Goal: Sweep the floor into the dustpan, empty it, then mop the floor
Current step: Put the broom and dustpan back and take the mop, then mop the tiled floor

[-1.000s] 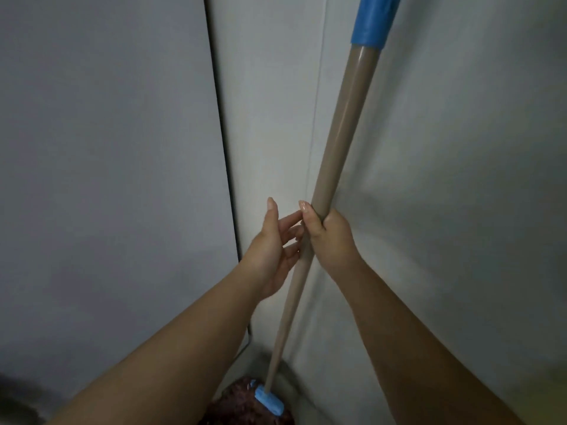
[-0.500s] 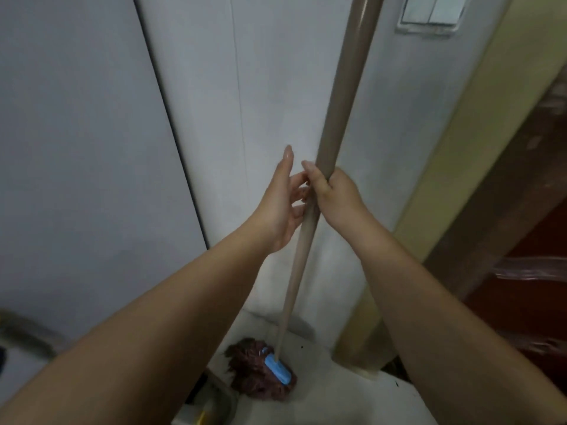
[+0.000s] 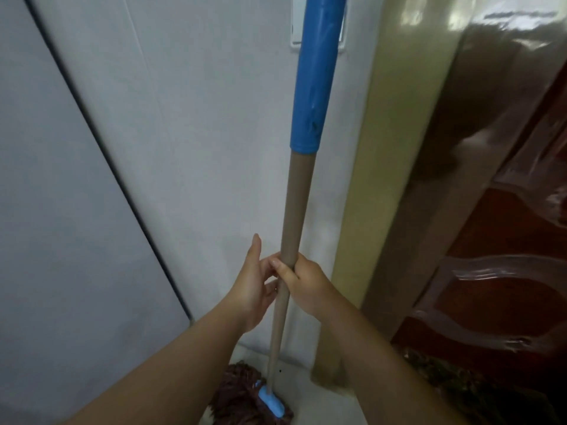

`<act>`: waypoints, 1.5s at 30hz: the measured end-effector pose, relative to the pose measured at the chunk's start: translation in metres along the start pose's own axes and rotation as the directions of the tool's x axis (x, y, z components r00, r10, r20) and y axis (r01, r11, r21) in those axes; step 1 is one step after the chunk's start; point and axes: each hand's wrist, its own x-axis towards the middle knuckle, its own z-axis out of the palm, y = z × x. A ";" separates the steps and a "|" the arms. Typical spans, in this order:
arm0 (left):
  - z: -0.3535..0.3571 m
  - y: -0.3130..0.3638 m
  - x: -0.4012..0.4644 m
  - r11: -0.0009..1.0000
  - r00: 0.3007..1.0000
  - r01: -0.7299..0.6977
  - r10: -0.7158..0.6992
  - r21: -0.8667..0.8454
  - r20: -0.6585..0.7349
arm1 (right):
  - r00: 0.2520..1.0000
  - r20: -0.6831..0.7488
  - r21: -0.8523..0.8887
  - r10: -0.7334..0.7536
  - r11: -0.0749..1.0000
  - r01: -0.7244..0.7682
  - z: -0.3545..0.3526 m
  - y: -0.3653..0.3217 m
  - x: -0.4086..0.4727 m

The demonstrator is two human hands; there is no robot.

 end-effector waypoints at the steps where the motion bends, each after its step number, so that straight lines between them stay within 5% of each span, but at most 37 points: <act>1: 0.001 -0.002 0.002 1.000 1.000 0.001 -0.001 0.000 0.007 | 1.000 -0.003 0.013 -0.001 1.000 0.001 -0.001 0.004 0.000; 15: 0.026 -0.007 -0.023 0.999 1.000 0.002 -0.004 0.052 0.024 | 0.999 -0.047 0.048 0.001 0.999 0.001 -0.003 0.009 -0.035; 18: 0.026 -0.006 -0.035 1.000 0.999 -0.001 0.001 -0.001 0.051 | 0.989 -0.148 0.099 -0.013 0.995 0.028 -0.003 -0.002 -0.044; 24: 0.042 0.029 -0.076 0.981 0.992 -0.068 0.086 -0.181 0.092 | 0.895 -0.438 0.095 -0.089 0.985 0.144 -0.035 -0.063 -0.067; 29: 0.059 0.078 -0.129 0.982 0.953 -0.150 0.174 -0.115 0.249 | 0.833 -0.537 0.017 -0.133 0.986 0.169 -0.050 -0.129 -0.112; 34: 0.062 0.104 -0.178 0.961 0.892 -0.149 0.232 -0.233 0.388 | 0.763 -0.626 -0.027 -0.165 0.982 0.190 -0.056 -0.191 -0.161; 40: 0.085 0.083 -0.223 0.966 0.844 -0.128 0.224 -0.223 0.487 | 0.662 -0.745 0.135 -0.081 0.954 0.268 -0.050 -0.194 -0.212; 45: 0.107 -0.015 -0.227 0.983 0.946 0.018 0.042 -0.182 0.322 | 0.812 -0.583 0.224 0.038 0.968 0.115 -0.024 -0.095 -0.251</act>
